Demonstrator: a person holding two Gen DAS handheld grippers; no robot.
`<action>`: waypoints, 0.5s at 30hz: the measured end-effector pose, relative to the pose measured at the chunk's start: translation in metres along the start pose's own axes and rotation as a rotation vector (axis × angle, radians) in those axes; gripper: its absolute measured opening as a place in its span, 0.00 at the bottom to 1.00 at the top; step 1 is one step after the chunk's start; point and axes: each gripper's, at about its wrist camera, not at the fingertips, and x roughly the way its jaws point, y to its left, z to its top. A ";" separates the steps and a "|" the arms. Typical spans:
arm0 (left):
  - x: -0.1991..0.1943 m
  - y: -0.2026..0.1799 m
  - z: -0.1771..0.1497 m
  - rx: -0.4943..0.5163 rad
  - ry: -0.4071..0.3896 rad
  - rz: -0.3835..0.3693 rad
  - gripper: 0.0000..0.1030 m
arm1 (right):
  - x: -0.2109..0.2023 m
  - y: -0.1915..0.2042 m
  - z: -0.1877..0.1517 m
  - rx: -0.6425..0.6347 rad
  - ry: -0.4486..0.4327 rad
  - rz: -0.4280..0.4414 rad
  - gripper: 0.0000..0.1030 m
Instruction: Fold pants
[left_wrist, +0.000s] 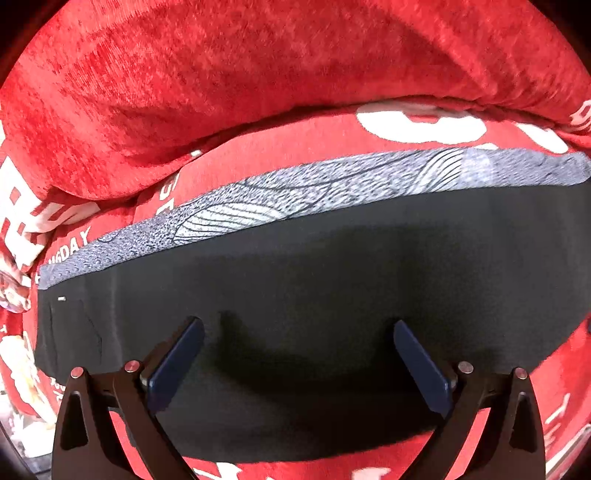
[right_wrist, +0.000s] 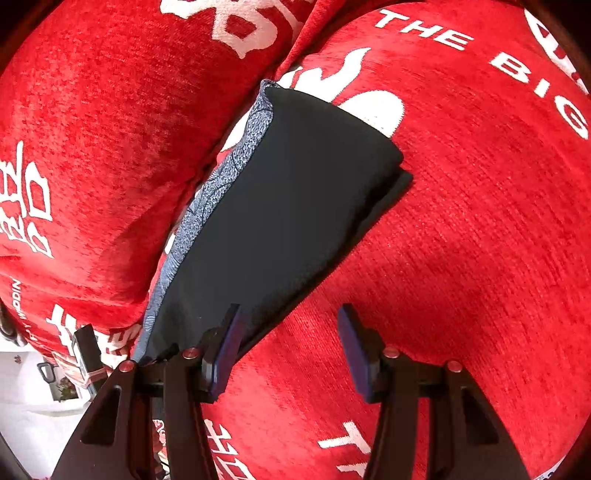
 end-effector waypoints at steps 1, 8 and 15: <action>-0.003 -0.002 0.000 0.000 -0.005 -0.004 1.00 | -0.001 -0.001 0.001 0.003 -0.002 0.002 0.55; -0.014 -0.029 0.003 0.033 -0.027 -0.031 1.00 | -0.006 -0.015 0.010 0.042 -0.041 0.019 0.55; -0.016 -0.042 0.001 -0.001 0.005 -0.049 1.00 | -0.007 -0.027 0.019 0.087 -0.051 0.026 0.55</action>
